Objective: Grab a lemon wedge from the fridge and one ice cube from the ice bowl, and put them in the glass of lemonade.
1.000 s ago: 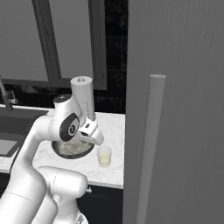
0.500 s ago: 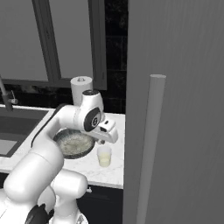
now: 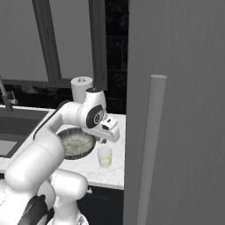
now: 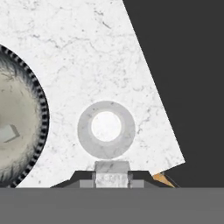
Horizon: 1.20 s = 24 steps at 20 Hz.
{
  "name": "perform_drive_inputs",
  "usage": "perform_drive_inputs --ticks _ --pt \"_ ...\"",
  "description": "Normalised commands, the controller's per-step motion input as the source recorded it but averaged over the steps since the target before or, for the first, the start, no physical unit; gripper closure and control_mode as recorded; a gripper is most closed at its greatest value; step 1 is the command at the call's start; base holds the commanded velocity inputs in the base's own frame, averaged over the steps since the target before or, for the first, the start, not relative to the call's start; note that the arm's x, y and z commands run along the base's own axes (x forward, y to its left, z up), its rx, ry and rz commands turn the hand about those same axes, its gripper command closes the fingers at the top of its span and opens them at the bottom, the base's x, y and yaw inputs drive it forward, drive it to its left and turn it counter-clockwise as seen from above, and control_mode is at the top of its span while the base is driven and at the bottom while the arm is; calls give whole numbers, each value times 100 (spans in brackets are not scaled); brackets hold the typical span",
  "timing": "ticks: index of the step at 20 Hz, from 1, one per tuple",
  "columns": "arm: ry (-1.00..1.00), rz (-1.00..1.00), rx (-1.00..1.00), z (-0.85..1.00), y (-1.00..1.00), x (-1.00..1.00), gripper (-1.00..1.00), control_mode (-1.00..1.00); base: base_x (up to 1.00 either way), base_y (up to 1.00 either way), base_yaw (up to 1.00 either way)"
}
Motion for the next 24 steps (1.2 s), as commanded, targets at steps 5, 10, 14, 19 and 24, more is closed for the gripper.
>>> perform_drive_inputs --ticks 5,10,14,19,24 --pt "-3 2 0 0 0 4 100 -100 0 0 0" --pt "-1 3 2 -7 7 3 100 -100 0 0 0" --pt "0 5 12 -54 0 10 100 -100 0 0 0" --pt "0 2 7 -13 -8 28 100 -100 0 0 0" --pt "0 0 3 0 -23 23 100 -100 0 0 0"
